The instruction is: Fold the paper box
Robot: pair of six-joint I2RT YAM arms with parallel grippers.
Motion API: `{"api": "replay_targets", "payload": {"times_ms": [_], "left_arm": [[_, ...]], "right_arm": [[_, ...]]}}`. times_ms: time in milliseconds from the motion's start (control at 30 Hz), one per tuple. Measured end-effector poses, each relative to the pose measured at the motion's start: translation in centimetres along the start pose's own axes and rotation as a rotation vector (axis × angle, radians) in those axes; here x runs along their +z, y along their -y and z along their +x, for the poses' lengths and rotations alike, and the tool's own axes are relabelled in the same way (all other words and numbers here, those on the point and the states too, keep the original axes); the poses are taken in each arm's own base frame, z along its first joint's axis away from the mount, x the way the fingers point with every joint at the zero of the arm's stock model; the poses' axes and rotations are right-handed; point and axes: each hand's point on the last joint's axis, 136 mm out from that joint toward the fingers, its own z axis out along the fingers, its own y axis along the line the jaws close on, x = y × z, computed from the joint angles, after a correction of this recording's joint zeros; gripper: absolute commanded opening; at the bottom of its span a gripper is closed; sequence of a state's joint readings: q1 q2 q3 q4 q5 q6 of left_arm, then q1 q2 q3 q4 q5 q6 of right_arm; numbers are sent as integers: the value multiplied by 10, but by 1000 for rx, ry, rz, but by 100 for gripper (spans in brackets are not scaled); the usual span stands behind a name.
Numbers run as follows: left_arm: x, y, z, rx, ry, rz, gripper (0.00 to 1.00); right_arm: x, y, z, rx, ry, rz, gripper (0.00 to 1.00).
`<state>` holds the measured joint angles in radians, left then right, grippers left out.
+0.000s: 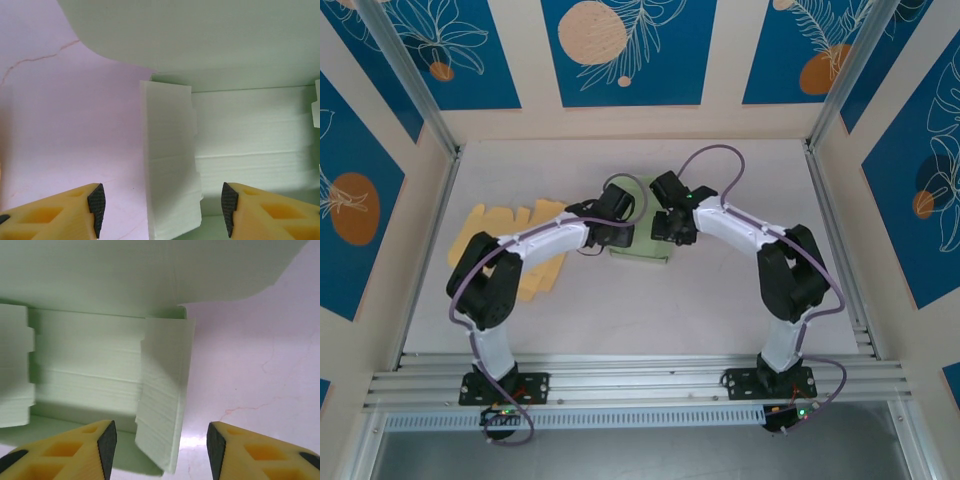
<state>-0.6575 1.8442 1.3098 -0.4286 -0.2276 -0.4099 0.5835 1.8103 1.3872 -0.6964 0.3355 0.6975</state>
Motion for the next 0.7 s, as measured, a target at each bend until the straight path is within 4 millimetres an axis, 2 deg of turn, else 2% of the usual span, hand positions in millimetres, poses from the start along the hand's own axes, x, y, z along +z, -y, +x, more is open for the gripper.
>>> {"api": "replay_targets", "payload": {"times_ms": [133, 267, 367, 500, 700], "left_arm": [[16, -2, 7, 4, -34, -7, 57], [35, -8, 11, 17, -64, -26, 46], [45, -9, 12, 17, -75, -33, 34], [52, -9, 15, 21, -87, -39, 17], [52, -10, 15, 15, -86, -44, 3]], "right_arm": [[-18, -2, -7, 8, 37, -31, 55], [-17, 2, -6, 15, 36, -29, 56], [-8, 5, -3, 16, 17, -15, 56], [15, 9, 4, 12, -23, 21, 57], [49, 17, 17, -4, -90, 81, 58]]}}
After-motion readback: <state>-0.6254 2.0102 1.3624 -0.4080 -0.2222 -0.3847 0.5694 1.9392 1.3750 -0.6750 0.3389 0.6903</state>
